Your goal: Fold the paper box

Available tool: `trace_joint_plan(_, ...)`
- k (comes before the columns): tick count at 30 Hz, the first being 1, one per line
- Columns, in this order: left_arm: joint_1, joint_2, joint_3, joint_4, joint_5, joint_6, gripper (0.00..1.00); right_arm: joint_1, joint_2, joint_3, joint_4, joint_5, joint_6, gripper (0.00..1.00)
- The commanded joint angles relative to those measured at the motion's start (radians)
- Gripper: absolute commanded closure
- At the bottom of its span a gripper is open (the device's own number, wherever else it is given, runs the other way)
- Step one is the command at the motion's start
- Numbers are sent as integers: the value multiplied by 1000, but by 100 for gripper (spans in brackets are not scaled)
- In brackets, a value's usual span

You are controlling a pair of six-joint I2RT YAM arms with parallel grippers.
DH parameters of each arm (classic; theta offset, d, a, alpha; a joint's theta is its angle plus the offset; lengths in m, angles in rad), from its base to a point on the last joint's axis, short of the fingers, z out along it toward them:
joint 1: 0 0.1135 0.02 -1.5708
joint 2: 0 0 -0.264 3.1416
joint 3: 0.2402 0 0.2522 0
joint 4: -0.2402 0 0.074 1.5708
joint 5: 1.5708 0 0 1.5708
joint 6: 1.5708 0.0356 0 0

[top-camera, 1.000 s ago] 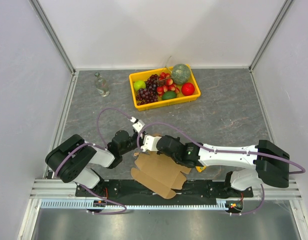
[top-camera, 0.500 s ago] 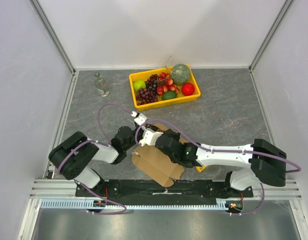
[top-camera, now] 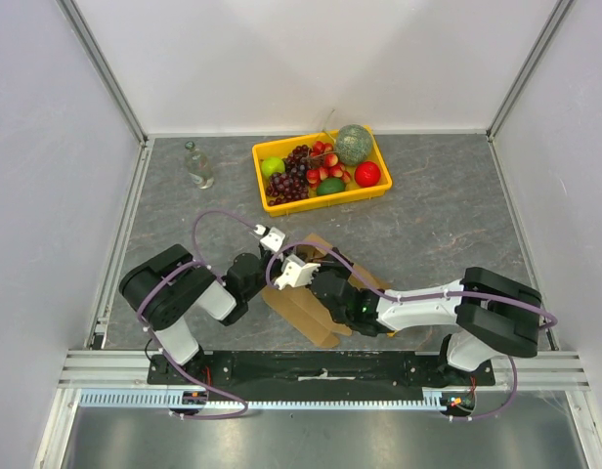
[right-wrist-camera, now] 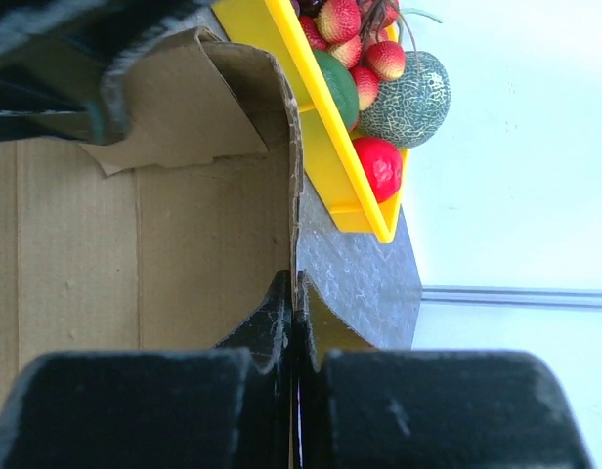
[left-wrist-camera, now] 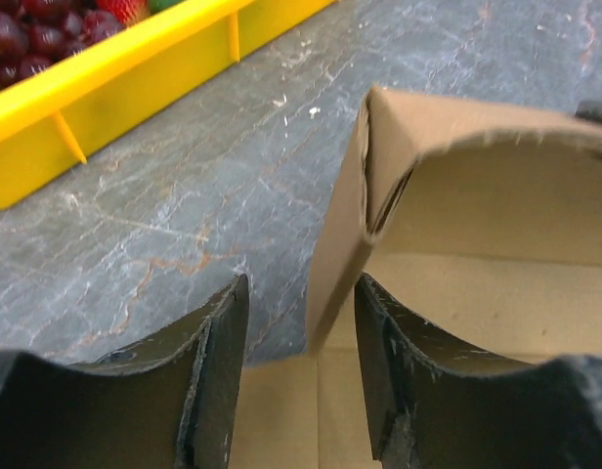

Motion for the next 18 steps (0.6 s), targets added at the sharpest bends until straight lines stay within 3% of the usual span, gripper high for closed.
trace_joint_plan(1, 4, 21, -39, 243, -44, -17, 46, -5, 9, -16, 131, 47, -14, 100)
trace_joint_plan(18, 4, -33, -113, 307, -26, -48, 41, -3, 19, -46, 59, 31, -13, 100)
